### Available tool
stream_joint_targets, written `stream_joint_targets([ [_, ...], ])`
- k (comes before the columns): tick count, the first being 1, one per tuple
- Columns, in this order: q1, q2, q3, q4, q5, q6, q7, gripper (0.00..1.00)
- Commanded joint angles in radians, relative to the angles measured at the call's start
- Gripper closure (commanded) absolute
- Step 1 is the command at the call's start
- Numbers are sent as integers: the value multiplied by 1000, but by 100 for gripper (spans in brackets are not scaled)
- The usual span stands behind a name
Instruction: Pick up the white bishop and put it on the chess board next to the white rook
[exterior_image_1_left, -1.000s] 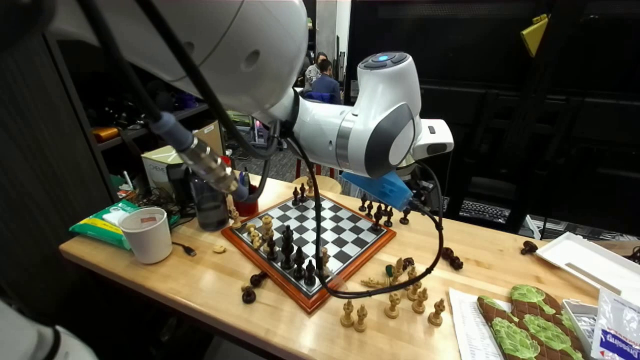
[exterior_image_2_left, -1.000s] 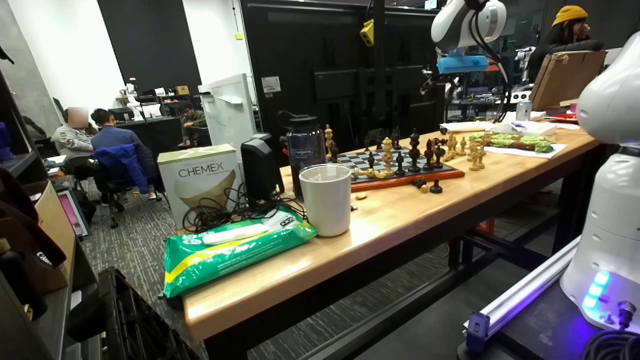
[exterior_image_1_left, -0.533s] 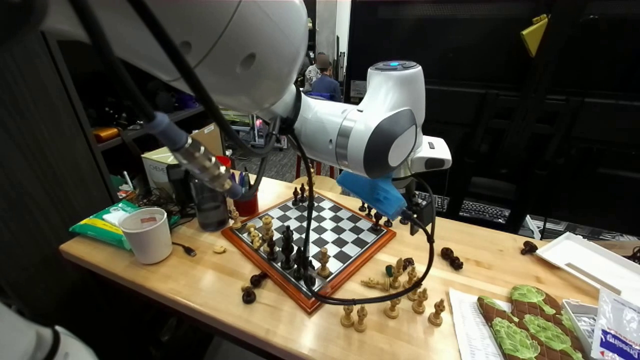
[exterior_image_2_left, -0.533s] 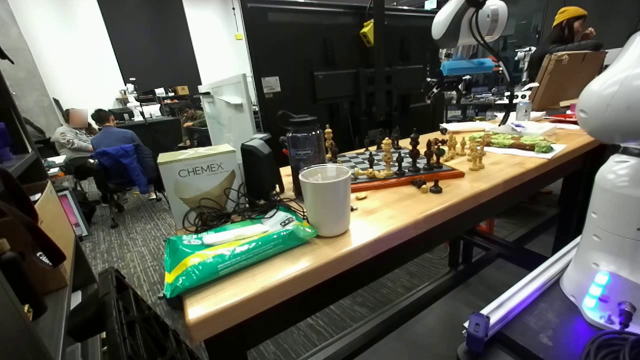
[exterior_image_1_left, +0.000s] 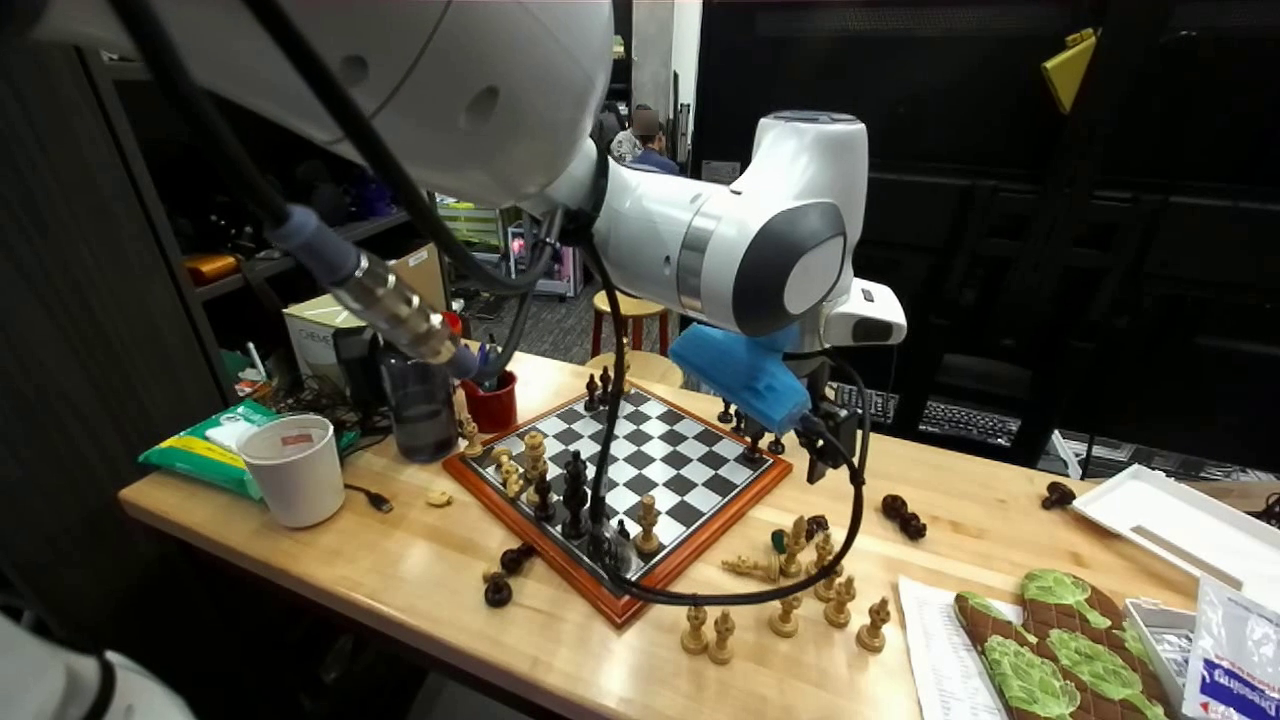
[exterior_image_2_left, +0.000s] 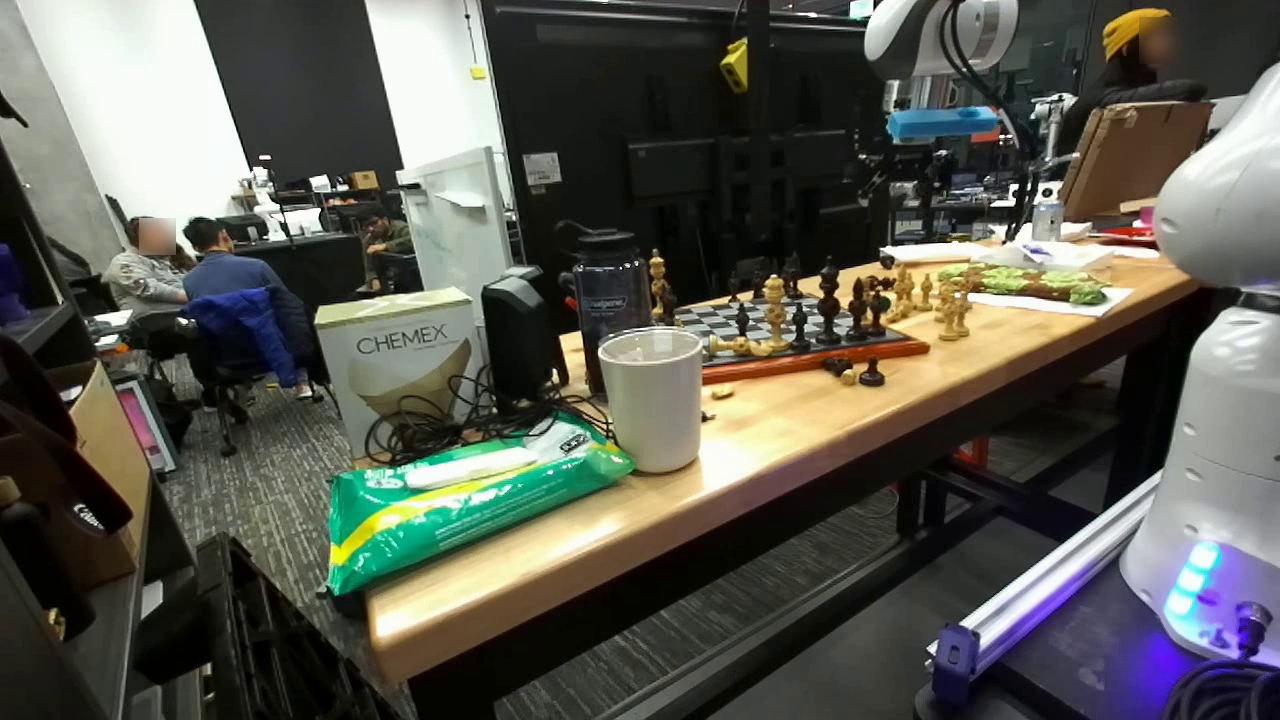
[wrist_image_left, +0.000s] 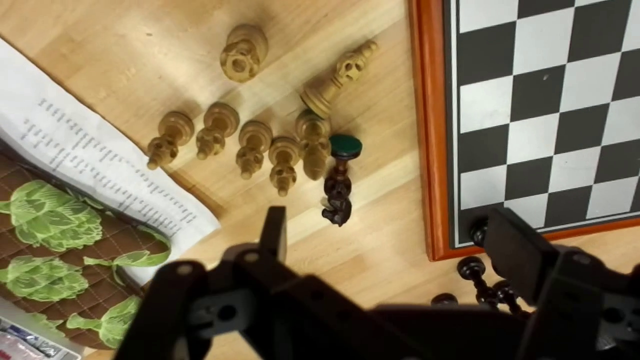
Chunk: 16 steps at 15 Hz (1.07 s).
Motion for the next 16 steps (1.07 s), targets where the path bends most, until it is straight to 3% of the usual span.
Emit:
stream_joint_targets([
  [1,-17,-4,-18,-1,-4,-1,2,0],
  [16,-23,21,-57,-38,37,27,-25,0],
])
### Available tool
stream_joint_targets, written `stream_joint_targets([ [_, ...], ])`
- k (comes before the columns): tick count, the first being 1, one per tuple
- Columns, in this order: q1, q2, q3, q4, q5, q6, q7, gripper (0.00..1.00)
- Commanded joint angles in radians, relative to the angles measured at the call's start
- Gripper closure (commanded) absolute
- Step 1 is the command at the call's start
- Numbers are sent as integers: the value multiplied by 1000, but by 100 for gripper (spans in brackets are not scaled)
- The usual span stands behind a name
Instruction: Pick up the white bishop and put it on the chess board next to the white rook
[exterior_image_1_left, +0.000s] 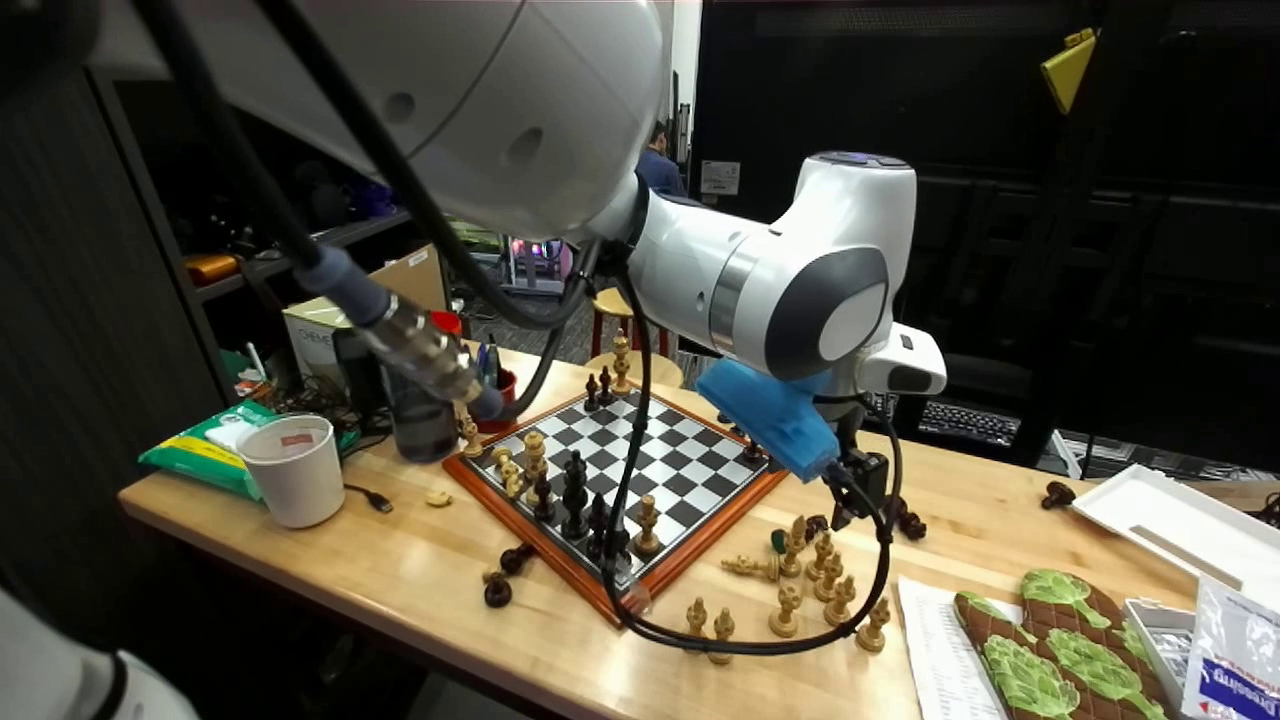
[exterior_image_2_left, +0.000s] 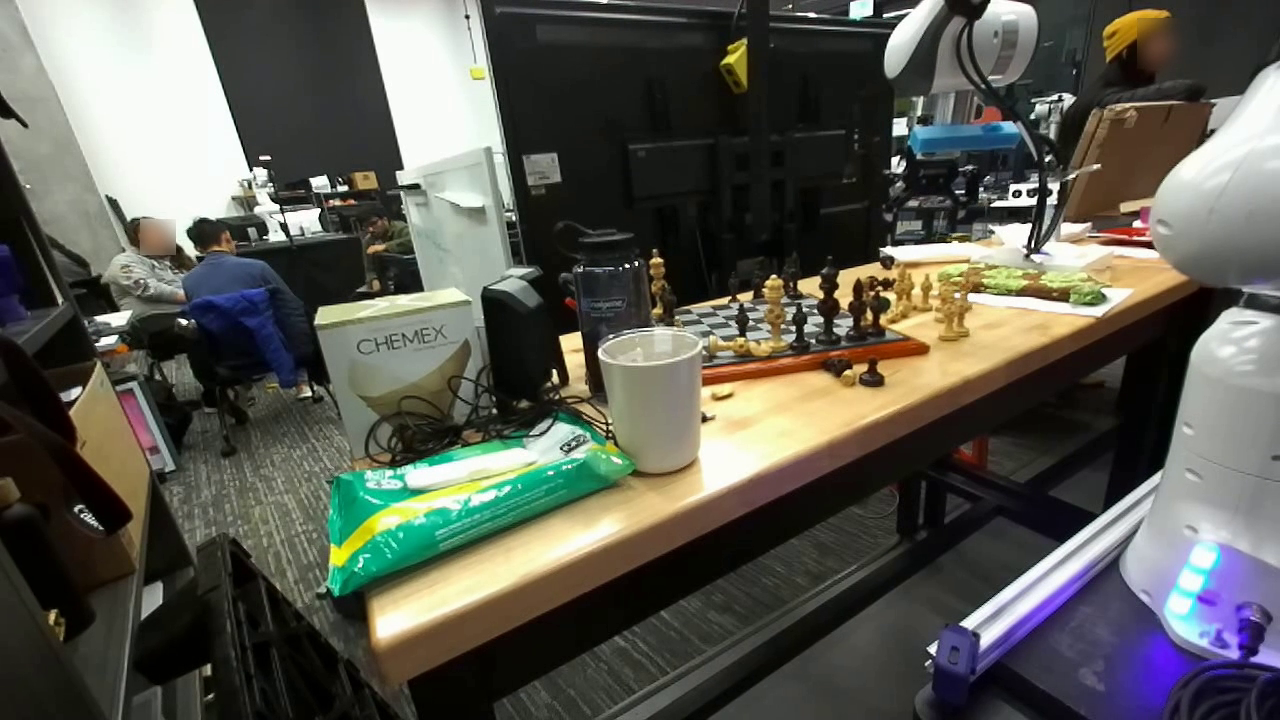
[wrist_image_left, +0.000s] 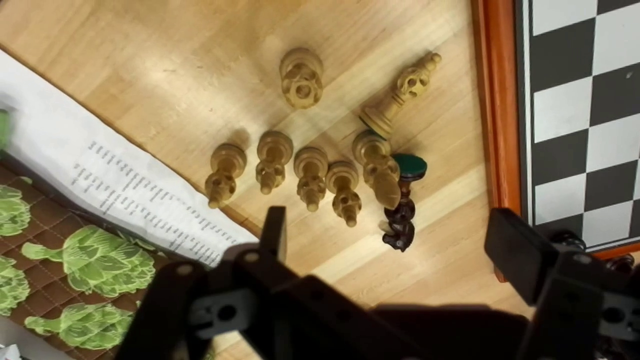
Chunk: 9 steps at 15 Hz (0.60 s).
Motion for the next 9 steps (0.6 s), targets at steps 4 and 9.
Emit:
stream_joint_targets([
  [4,5,23,-6,-10,80,29,-61,0],
  [9,5,66,-6,-8,114,75,-104,0],
])
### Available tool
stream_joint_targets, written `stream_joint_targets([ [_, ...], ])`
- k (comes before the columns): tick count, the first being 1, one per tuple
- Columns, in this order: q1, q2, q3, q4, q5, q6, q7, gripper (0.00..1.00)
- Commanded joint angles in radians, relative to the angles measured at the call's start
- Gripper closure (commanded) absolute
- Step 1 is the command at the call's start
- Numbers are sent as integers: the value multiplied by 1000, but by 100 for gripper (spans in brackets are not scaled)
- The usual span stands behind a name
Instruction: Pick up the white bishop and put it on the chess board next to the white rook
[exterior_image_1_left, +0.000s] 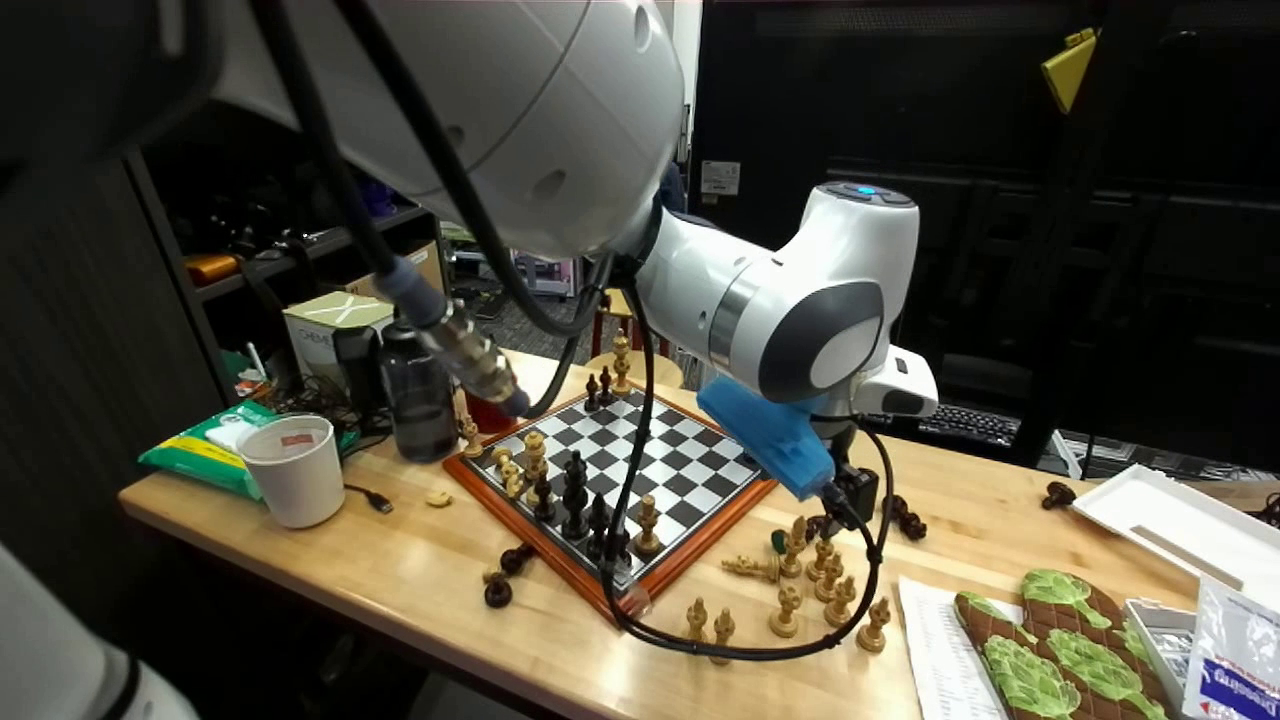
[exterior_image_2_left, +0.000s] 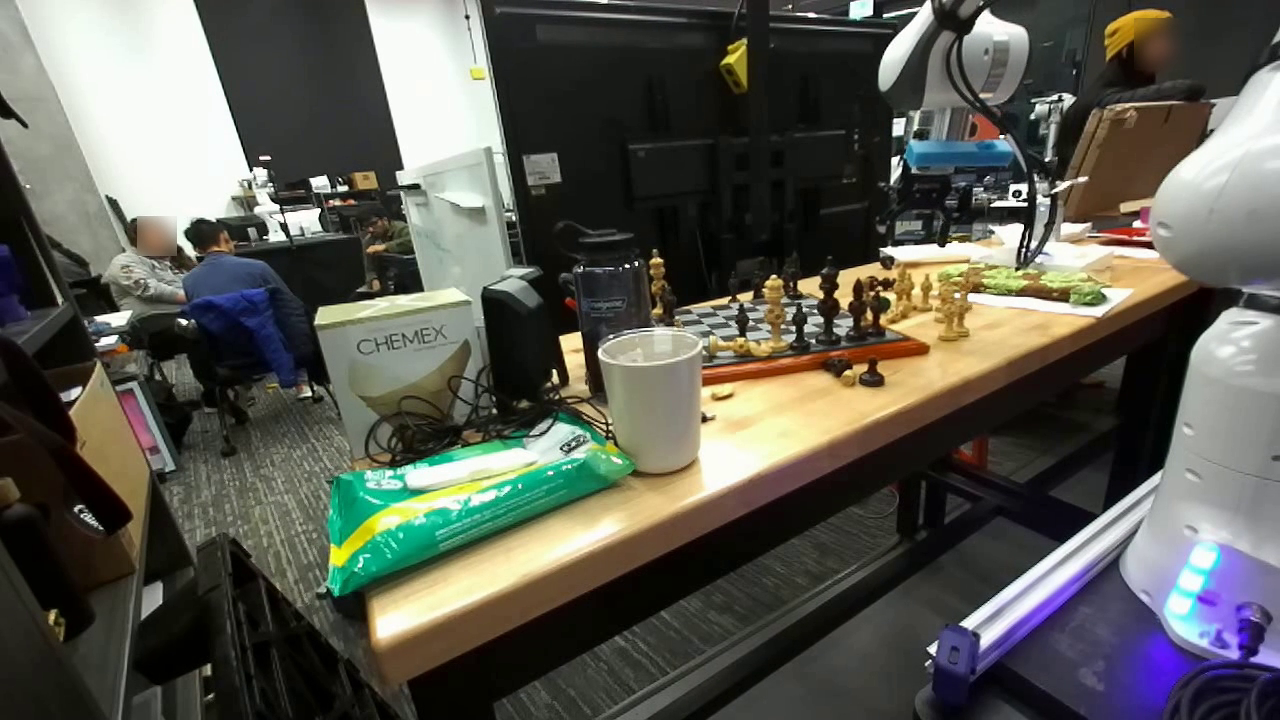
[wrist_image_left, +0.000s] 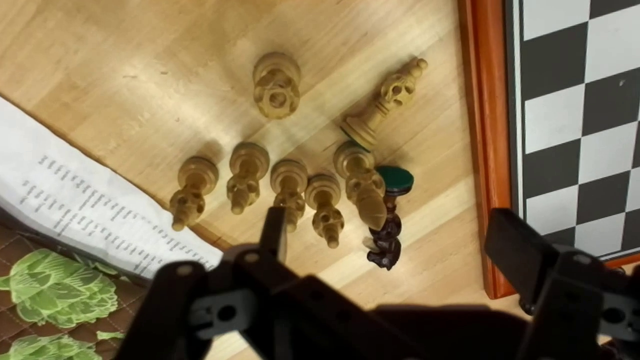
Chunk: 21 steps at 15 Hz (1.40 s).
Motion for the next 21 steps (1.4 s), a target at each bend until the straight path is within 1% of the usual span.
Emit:
stream_joint_targets([
  [1,3,27,-6,-2,34,45,-49,0],
  [5,2,60,-5,0,37,95,-70,0],
  [10,2,94,-3,3,48,123,-89,0],
  [11,2,98,-3,3,52,126,-93,20],
  [13,2,102,-1,2,59,128,-104,30],
  [19,0,108,-2,-1,80,120,-121,78],
  [21,0,107,-3,-3,75,118,-118,92],
])
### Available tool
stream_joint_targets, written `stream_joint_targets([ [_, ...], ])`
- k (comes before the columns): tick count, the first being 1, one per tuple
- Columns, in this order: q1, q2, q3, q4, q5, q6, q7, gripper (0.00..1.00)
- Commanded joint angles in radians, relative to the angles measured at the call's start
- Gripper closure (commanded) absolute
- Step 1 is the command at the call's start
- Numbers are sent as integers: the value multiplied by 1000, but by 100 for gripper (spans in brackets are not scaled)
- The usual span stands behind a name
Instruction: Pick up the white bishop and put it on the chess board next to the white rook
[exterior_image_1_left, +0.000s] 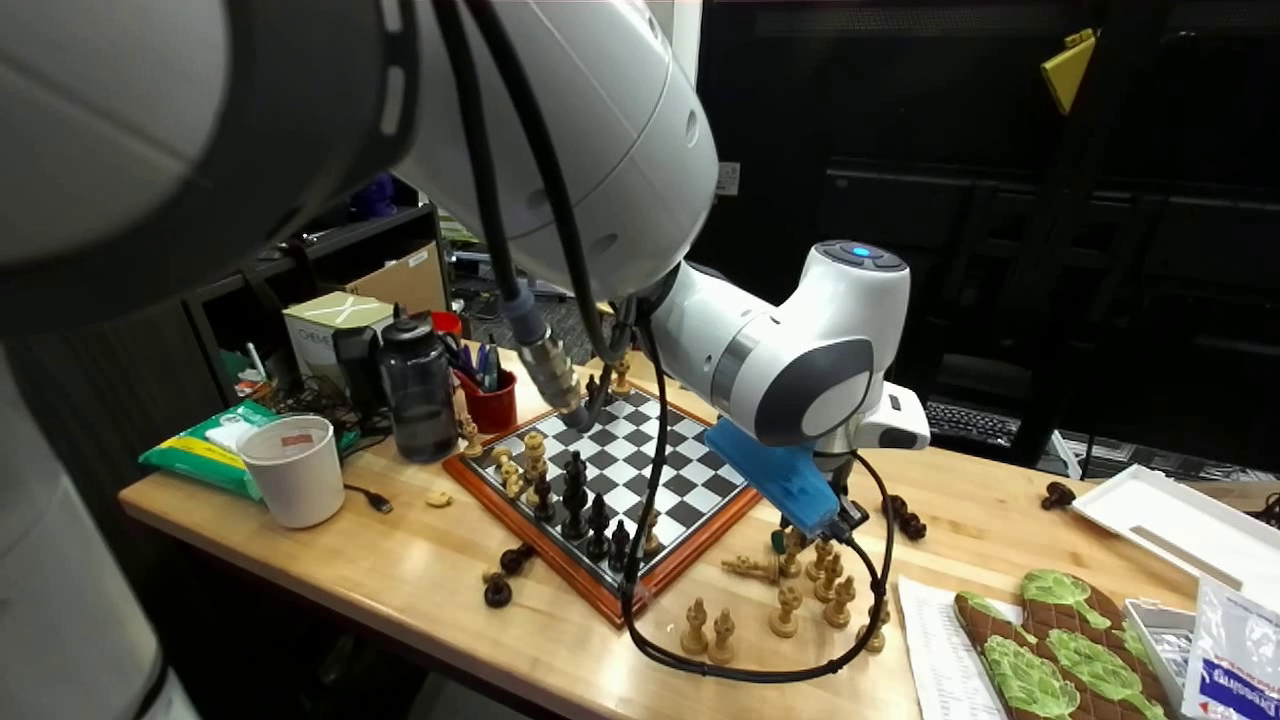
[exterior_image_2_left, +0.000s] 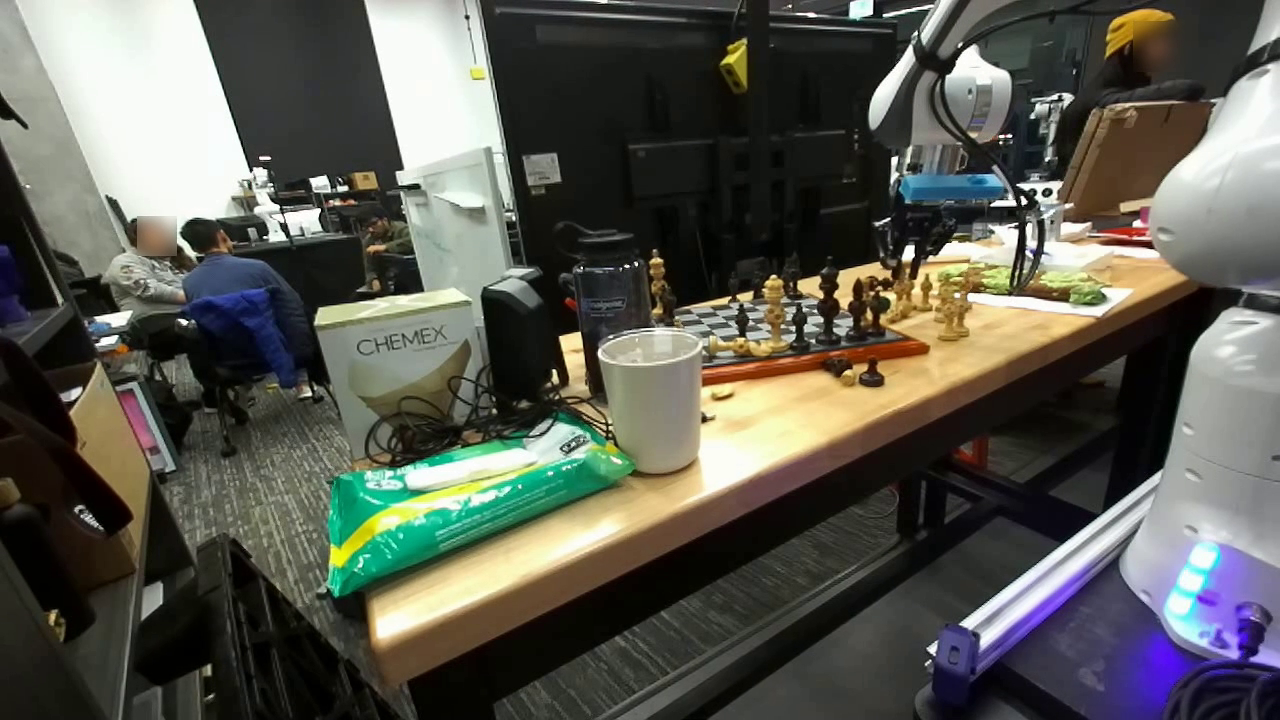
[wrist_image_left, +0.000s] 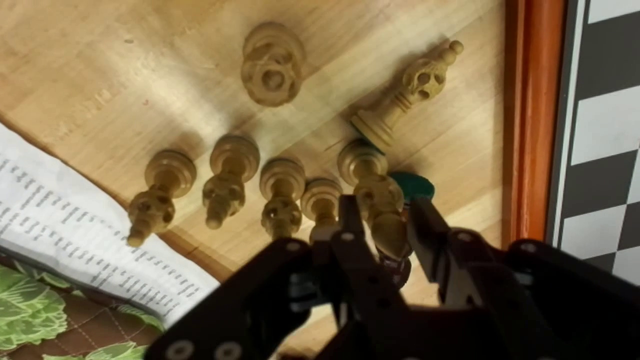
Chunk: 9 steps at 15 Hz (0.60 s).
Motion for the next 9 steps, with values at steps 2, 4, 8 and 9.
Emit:
stream_joint_targets([
  [2,1,-14,-2,-6,10,-4,-19,100],
  [4,3,-31,0,-10,-11,-5,-7,95],
  [8,13,-97,8,-24,-80,-30,22,95],
  [9,16,-117,12,-26,-97,-43,24,95],
])
